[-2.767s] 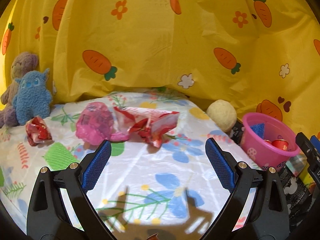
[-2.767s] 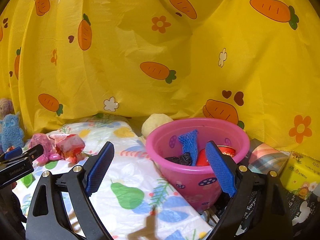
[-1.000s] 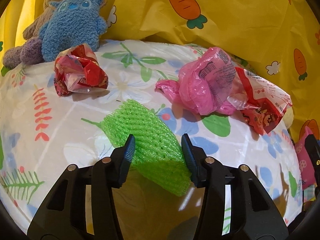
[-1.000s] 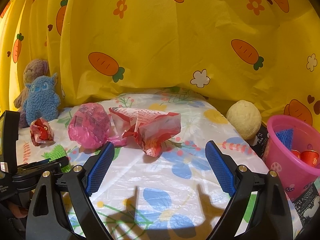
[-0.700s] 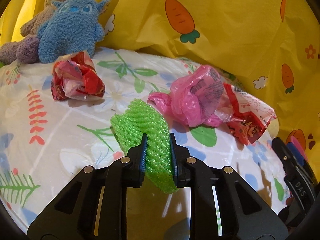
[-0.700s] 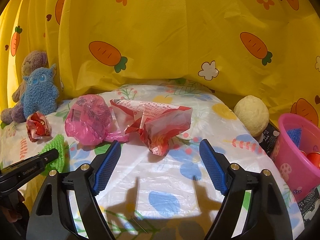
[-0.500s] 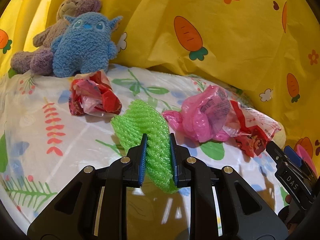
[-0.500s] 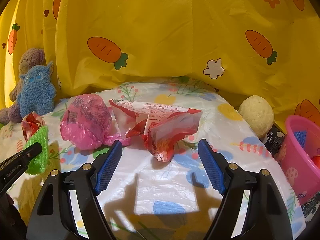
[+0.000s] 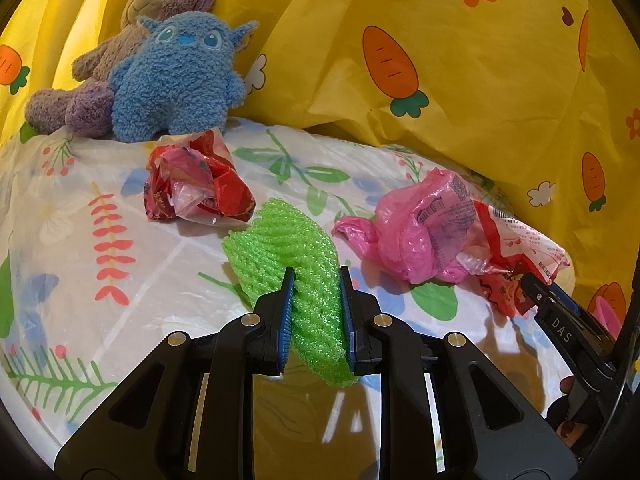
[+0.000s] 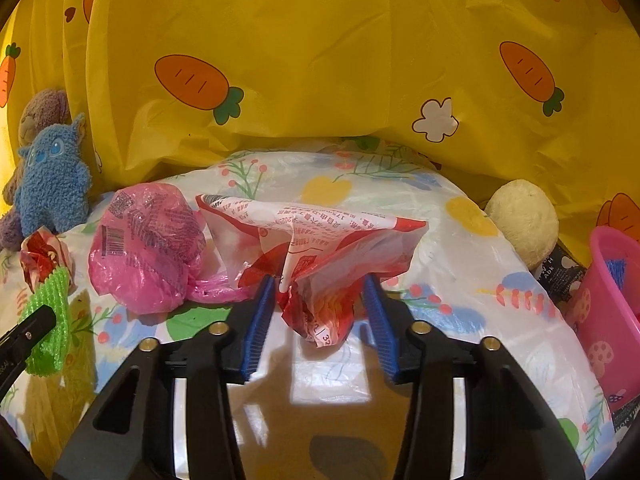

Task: Collect trash
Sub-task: 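Close the left tool on the green foam net while the right tool grasps the red-white wrapper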

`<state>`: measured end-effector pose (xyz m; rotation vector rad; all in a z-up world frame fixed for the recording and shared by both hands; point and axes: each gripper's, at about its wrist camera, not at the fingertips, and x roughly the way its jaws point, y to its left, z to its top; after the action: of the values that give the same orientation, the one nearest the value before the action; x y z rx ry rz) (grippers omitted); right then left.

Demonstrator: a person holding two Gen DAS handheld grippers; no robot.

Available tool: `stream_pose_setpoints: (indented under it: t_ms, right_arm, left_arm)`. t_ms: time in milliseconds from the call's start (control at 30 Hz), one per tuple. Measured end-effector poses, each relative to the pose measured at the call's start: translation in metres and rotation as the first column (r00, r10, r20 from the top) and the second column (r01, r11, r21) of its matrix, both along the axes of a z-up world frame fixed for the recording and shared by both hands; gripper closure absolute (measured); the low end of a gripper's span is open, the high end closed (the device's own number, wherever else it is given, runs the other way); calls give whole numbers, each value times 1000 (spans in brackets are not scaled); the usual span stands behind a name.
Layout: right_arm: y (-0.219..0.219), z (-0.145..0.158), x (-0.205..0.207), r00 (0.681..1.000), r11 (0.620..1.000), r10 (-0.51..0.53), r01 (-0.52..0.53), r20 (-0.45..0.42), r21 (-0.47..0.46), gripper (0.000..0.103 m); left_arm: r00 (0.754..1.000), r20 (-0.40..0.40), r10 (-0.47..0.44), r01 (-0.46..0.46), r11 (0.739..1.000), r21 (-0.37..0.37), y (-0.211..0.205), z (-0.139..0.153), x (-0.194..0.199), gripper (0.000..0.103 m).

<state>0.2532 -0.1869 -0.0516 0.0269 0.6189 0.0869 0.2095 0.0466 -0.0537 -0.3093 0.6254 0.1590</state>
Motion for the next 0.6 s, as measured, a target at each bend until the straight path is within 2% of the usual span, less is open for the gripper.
stream_pose_setpoints:
  t_ms: [100,200,600]
  right_arm:
    - [-1,0,0,1000,1000,-3,3,1,4,82]
    - [-3,0,0,1000,1000,-15,15,3,14,90]
    - [-20,7,-22,994,997,-69,65,84,44,95]
  left_arm:
    - [1000,1,-1,1,1000,0,0,0,0,83]
    - [1000,-1,0,0,1000,-5,1,-1,0,83]
    - [1000,-5,-11,11,1000,-22,3,-1,3,83]
